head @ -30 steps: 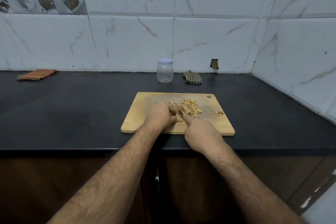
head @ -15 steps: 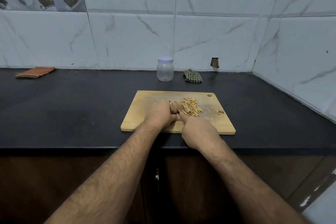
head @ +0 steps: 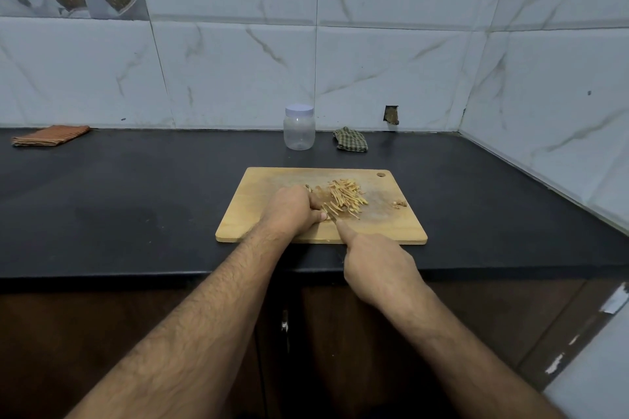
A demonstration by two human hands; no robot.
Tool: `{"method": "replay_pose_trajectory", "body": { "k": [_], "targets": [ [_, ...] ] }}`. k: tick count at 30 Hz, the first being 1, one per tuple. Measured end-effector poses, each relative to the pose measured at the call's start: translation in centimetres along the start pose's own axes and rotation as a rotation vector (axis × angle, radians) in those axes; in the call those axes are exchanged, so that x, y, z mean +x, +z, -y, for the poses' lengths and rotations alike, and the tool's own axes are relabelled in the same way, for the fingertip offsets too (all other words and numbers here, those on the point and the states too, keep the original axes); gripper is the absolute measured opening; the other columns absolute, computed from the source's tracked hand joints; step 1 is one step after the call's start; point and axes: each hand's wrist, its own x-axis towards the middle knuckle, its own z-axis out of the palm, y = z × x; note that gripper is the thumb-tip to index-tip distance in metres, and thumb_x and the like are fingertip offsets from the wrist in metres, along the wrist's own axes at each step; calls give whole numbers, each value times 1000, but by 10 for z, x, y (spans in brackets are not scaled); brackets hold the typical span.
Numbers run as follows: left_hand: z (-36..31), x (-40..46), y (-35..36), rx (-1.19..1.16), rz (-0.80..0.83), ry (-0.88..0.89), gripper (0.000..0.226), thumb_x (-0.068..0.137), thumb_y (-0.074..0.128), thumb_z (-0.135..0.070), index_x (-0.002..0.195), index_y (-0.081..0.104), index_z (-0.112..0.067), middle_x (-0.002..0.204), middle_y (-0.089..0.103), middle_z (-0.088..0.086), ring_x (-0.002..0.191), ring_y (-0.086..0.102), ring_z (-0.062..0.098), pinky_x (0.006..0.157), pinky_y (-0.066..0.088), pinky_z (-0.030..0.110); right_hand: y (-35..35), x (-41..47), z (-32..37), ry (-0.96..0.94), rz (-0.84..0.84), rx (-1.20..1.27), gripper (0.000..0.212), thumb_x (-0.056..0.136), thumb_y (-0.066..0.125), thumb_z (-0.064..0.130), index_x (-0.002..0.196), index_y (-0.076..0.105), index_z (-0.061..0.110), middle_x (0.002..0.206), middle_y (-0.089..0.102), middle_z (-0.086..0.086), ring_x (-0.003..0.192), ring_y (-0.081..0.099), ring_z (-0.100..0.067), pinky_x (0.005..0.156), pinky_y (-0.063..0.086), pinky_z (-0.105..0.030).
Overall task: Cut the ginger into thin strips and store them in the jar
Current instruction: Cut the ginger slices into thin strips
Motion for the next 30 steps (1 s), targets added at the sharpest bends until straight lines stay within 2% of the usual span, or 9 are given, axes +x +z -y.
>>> {"method": "replay_pose_trajectory", "body": {
  "k": [4, 8, 14, 17, 23, 28, 30],
  "targets": [
    [1, -2, 2, -11, -14, -12, 24, 89, 69, -35, 111, 74, -27, 115, 71, -3, 107, 62, 14, 93, 49, 30, -5, 10, 1, 19, -18, 20, 78, 93, 45, 4, 157, 15, 36, 123, 62, -7, 107, 59, -26, 76, 48, -37],
    [4, -1, 6, -60, -49, -41, 33, 86, 73, -38, 115, 72, -24, 116, 71, -3, 108, 62, 14, 89, 48, 26, -6, 15, -1, 12, -45, 65, 71, 95, 46, 9, 156, 19, 35, 119, 61, -5, 106, 58, -25, 83, 52, -39],
    [6, -1, 9, -110, -90, -54, 26, 82, 77, -36, 106, 74, -24, 103, 72, -5, 86, 57, 8, 73, 42, 21, -5, 25, 6, -32, -61, 101, 68, 97, 41, 10, 155, 21, 37, 131, 59, -6, 114, 56, -27, 89, 52, -40],
    [7, -1, 9, -96, -97, -45, 26, 83, 76, -36, 105, 74, -24, 103, 72, -5, 92, 62, 10, 74, 44, 22, -5, 28, 8, -43, -47, 86, 68, 97, 42, 9, 156, 20, 36, 136, 57, -6, 118, 54, -26, 92, 51, -40],
    [7, 1, 10, -84, -96, -24, 23, 83, 76, -37, 103, 76, -25, 101, 74, -6, 92, 63, 10, 73, 45, 22, -5, 34, 12, -43, -17, 64, 68, 96, 44, 9, 155, 22, 38, 130, 58, -7, 113, 55, -26, 87, 52, -39],
    [8, 3, 11, -77, -82, -37, 20, 83, 76, -38, 100, 77, -28, 99, 74, -8, 91, 64, 10, 72, 46, 24, -8, 32, 16, -38, 13, 5, 72, 93, 45, 5, 153, 23, 38, 125, 58, -9, 110, 55, -28, 74, 47, -37],
    [8, 4, 11, -81, -78, -43, 19, 82, 76, -37, 99, 76, -27, 97, 73, -7, 92, 64, 11, 75, 48, 25, -8, 26, 14, -38, 12, 6, 76, 92, 44, 4, 155, 19, 38, 127, 58, -9, 111, 55, -28, 76, 48, -38]
  ]
}}
